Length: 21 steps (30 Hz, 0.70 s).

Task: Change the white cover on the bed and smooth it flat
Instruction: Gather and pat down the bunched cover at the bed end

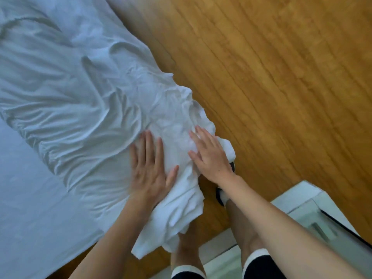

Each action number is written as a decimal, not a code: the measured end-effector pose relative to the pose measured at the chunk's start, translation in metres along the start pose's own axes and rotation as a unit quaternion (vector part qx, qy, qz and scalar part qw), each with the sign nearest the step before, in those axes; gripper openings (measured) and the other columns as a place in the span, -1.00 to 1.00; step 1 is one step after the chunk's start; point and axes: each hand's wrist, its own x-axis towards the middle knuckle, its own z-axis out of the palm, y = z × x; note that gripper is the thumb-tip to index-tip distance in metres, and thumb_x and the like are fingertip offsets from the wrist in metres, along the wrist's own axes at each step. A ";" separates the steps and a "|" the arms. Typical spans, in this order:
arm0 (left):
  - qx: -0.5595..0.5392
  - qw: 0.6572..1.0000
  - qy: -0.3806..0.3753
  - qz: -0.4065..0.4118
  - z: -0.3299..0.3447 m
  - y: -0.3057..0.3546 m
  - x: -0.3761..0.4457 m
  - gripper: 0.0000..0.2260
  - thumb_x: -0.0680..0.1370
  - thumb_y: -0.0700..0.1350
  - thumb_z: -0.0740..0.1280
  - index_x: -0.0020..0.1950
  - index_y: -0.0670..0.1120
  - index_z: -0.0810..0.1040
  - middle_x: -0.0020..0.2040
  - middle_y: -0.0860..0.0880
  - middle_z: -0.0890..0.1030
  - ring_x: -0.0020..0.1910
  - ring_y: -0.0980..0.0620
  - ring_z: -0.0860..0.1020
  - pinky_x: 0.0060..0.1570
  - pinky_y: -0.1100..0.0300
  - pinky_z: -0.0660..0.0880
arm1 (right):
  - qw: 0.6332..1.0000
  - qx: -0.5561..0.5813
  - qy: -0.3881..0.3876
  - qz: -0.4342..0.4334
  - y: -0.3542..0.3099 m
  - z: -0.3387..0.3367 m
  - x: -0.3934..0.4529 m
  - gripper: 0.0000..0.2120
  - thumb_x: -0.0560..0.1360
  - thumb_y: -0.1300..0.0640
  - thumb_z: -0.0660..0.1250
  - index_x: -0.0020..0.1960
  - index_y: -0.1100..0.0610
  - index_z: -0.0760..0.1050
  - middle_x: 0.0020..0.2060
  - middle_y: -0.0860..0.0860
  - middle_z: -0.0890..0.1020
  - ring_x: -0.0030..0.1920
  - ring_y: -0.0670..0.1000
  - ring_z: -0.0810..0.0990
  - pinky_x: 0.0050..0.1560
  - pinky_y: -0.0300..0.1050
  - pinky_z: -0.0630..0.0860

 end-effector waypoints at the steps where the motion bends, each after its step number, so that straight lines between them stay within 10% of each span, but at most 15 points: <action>1: 0.017 0.998 -0.006 0.056 0.002 0.001 0.004 -0.31 0.59 0.23 0.03 0.54 -0.22 0.08 0.53 -0.30 0.12 0.54 -0.20 0.08 0.50 -0.20 -0.05 | 0.998 0.025 -0.006 0.052 0.013 0.001 -0.004 -0.42 0.62 -0.21 -0.02 0.56 -0.01 0.05 0.55 -0.02 0.10 0.55 -0.01 0.00 0.52 0.04 0.01; 11: 0.022 0.990 0.054 0.126 0.015 -0.001 0.012 -0.40 0.55 0.19 0.17 0.49 -0.12 0.28 0.50 -0.24 0.27 0.50 -0.18 0.23 0.47 -0.19 0.05 | 0.880 0.301 0.027 0.367 0.118 0.054 0.039 -0.37 0.56 -0.28 0.10 0.54 -0.05 0.12 0.48 0.00 0.29 0.44 0.09 0.29 0.37 0.14 0.30; 17: 0.016 0.990 0.071 0.117 0.021 0.001 0.011 -0.41 0.54 0.20 0.18 0.47 -0.11 0.31 0.47 -0.25 0.31 0.48 -0.19 0.26 0.46 -0.21 0.07 | 0.825 0.448 0.010 0.345 0.157 0.059 0.091 -0.49 0.56 -0.24 0.17 0.39 0.03 0.38 0.18 -0.05 0.52 0.14 -0.02 0.52 0.03 -0.10 0.49; 21: 0.016 0.992 0.062 0.111 0.021 0.001 0.012 -0.41 0.54 0.20 0.19 0.46 -0.12 0.35 0.48 -0.24 0.31 0.49 -0.18 0.25 0.47 -0.19 0.04 | 0.847 0.432 -0.008 0.310 0.155 0.038 0.100 -0.57 0.49 -0.24 0.31 -0.13 0.17 0.52 -0.18 0.02 0.59 -0.16 -0.01 0.56 -0.10 -0.13 0.44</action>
